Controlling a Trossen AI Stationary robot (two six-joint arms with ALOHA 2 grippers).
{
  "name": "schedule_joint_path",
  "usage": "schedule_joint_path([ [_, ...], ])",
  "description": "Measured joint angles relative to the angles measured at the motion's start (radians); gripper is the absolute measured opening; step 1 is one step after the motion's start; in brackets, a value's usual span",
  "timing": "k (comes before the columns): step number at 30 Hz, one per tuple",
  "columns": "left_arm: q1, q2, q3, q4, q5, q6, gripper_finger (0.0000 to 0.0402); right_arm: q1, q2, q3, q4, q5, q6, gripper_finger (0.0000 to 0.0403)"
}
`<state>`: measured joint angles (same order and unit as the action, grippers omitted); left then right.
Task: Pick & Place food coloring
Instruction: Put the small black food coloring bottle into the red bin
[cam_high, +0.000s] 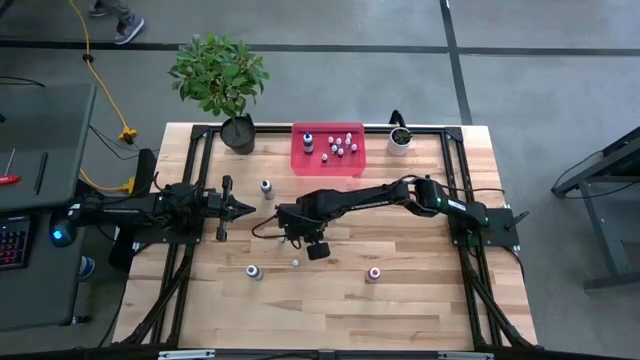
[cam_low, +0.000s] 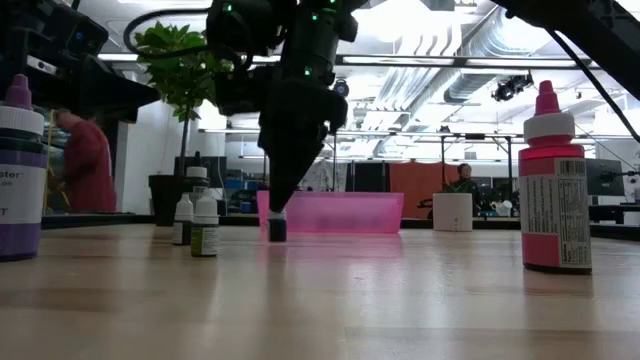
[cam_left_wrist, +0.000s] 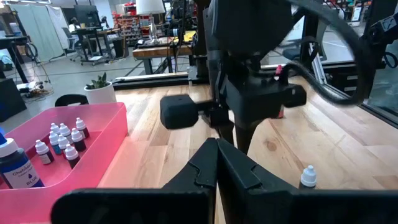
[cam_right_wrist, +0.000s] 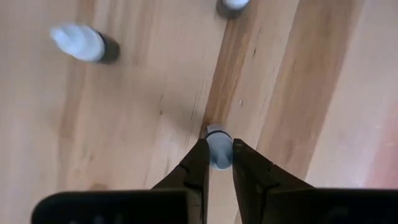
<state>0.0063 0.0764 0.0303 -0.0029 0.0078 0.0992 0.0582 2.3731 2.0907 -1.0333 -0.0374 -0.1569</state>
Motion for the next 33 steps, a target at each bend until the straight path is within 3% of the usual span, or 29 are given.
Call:
schedule_joint_path([
  [20, 0.0, 0.0, 0.0, 0.0, 0.0, 0.0, 0.0, -0.02, -0.315, 0.011, -0.011, 0.086, 0.105, 0.004],
  [33, 0.0, 0.0, 0.0, 0.0, 0.0, 0.0, 0.0, -0.15, -0.421, 0.011, -0.052, 0.096, 0.082, 0.004],
])
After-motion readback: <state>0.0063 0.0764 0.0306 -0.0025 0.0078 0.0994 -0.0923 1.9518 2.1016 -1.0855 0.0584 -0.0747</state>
